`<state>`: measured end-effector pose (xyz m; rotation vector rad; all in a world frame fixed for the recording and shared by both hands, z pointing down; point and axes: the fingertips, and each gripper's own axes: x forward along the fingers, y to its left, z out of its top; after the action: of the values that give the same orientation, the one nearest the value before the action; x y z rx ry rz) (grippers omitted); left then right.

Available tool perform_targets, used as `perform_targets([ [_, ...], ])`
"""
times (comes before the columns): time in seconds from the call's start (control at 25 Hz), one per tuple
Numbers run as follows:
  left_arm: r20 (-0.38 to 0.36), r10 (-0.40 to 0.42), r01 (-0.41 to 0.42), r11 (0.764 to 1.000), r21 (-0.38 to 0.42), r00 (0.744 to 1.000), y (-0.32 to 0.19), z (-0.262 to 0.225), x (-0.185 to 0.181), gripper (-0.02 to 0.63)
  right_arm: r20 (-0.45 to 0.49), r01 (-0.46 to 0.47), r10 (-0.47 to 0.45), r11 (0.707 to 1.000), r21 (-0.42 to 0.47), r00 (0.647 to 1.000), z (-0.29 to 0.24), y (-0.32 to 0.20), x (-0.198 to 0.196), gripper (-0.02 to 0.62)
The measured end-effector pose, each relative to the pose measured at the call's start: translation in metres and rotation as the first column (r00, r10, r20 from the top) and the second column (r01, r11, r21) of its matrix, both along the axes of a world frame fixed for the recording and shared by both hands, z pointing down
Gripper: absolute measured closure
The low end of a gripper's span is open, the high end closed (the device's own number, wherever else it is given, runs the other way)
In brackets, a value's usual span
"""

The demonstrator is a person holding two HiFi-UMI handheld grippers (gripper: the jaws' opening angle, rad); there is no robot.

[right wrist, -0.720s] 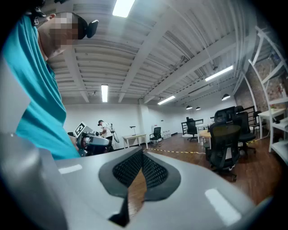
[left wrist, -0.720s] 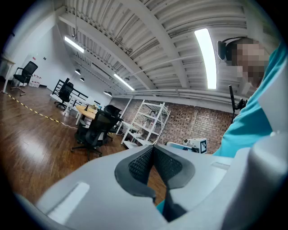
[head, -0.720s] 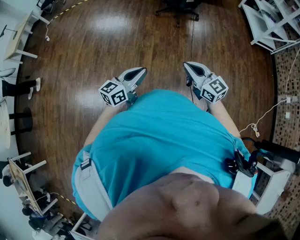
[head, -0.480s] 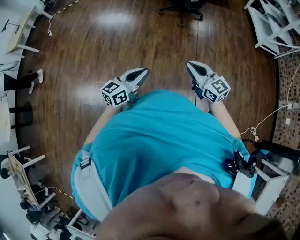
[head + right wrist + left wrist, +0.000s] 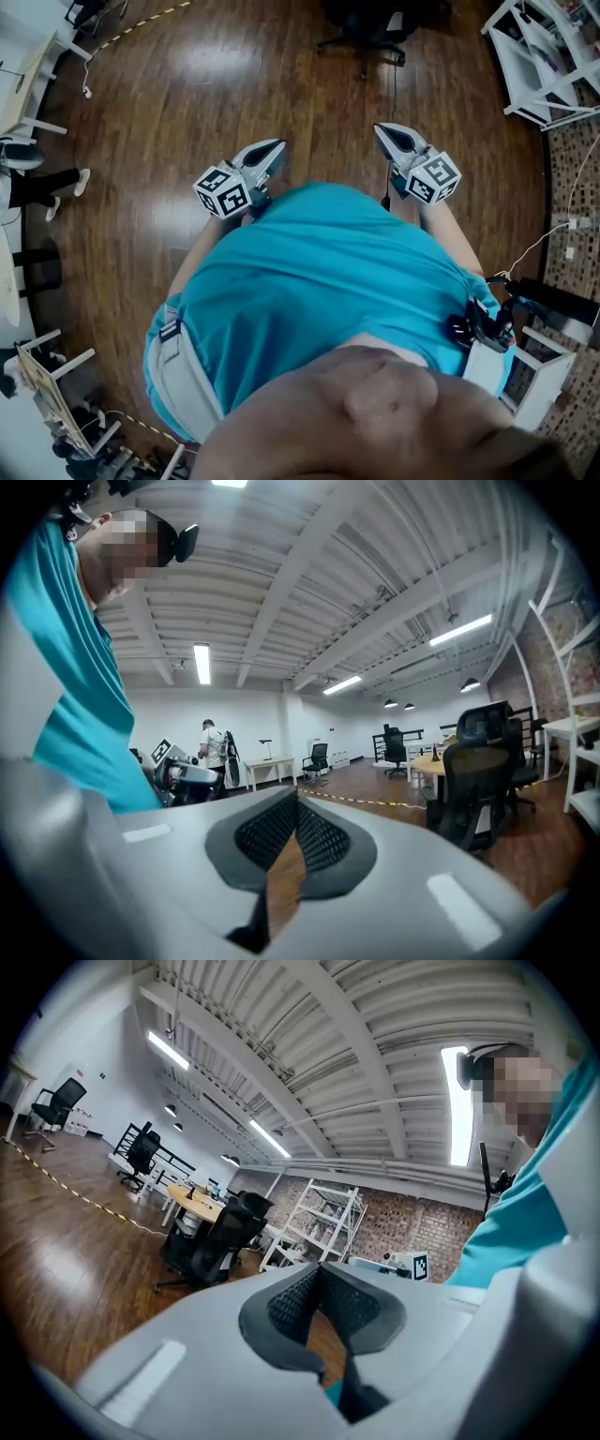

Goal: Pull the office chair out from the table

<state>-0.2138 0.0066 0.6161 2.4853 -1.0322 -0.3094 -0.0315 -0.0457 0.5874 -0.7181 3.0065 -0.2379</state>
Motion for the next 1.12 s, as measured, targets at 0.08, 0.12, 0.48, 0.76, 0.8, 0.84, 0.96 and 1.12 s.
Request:
perform_targets([
  [0.08, 0.005, 0.015, -0.015, 1.000, 0.010, 1.000, -0.031, -0.019, -0.031, 0.604, -0.011, -0.018, 0.018, 1.000, 0.009, 1.000, -0.017, -0.032, -0.023, 0.595],
  [0.12, 0.013, 0.024, -0.024, 1.000, 0.015, 1.000, -0.048, -0.029, -0.042, 0.604, -0.017, -0.031, 0.032, 0.999, 0.013, 0.999, -0.027, -0.051, -0.031, 0.595],
  [0.48, 0.002, 0.013, -0.013, 1.000, -0.019, 1.000, -0.214, -0.051, -0.094, 0.604, -0.026, -0.080, 0.079, 0.997, -0.017, 0.997, -0.056, -0.223, -0.063, 0.595],
  [0.76, 0.021, -0.061, 0.062, 0.997, -0.048, 0.998, -0.357, -0.025, -0.051, 0.604, -0.013, -0.022, 0.021, 0.999, -0.045, 1.000, -0.009, -0.377, -0.021, 0.595],
  [0.8, 0.018, -0.080, 0.081, 0.995, -0.054, 0.997, -0.383, -0.026, -0.040, 0.606, -0.023, -0.011, 0.010, 0.999, -0.054, 1.000, -0.005, -0.404, -0.011, 0.595],
  [0.84, 0.013, -0.099, 0.099, 0.993, -0.065, 0.995, -0.408, -0.031, -0.033, 0.604, -0.037, 0.003, -0.006, 0.998, -0.063, 0.999, -0.005, -0.432, -0.005, 0.595],
  [0.96, 0.022, -0.119, 0.121, 0.991, -0.061, 0.993, -0.482, -0.061, -0.032, 0.604, -0.090, 0.055, -0.060, 0.997, -0.049, 0.994, -0.025, -0.517, -0.011, 0.595],
  [1.12, 0.036, -0.132, 0.133, 0.990, -0.047, 0.991, -0.558, -0.055, -0.031, 0.604, -0.171, 0.050, -0.045, 0.999, 0.020, 0.984, -0.018, -0.613, -0.005, 0.595],
])
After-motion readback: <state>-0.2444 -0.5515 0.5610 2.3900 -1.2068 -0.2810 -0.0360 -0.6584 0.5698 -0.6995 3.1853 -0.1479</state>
